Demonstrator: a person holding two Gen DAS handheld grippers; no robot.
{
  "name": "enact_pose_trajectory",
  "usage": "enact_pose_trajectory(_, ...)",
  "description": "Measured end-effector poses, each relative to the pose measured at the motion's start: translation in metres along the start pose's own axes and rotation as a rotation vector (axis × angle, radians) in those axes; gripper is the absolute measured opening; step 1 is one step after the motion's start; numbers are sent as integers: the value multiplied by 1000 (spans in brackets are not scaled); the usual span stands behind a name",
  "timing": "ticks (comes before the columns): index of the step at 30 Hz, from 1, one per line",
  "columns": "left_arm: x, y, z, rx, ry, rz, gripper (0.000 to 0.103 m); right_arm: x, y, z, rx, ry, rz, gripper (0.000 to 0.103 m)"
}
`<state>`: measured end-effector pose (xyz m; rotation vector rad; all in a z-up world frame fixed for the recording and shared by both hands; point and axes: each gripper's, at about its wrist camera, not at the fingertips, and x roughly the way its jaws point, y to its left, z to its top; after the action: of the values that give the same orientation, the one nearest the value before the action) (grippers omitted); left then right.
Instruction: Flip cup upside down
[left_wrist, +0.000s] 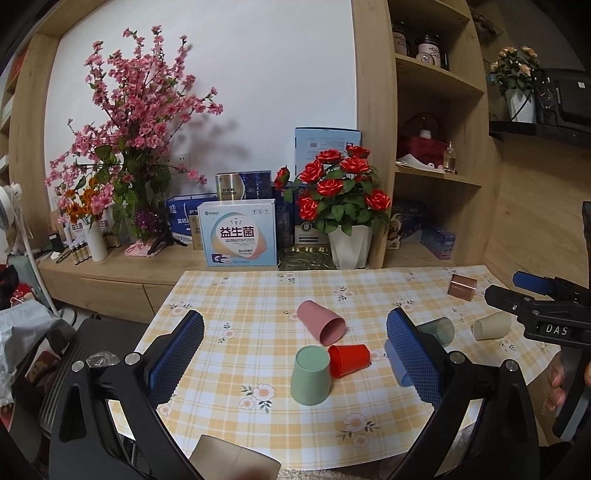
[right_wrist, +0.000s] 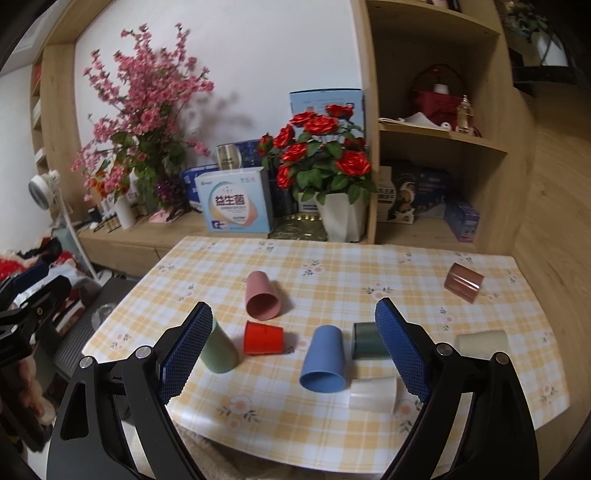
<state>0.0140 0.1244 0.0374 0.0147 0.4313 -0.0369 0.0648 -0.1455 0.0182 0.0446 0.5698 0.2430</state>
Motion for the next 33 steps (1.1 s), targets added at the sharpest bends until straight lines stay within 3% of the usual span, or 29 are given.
enact_pose_trajectory(33,15,-13,-2,-6,-4,-67,97,3,-25,-4,87,-21,-128,87)
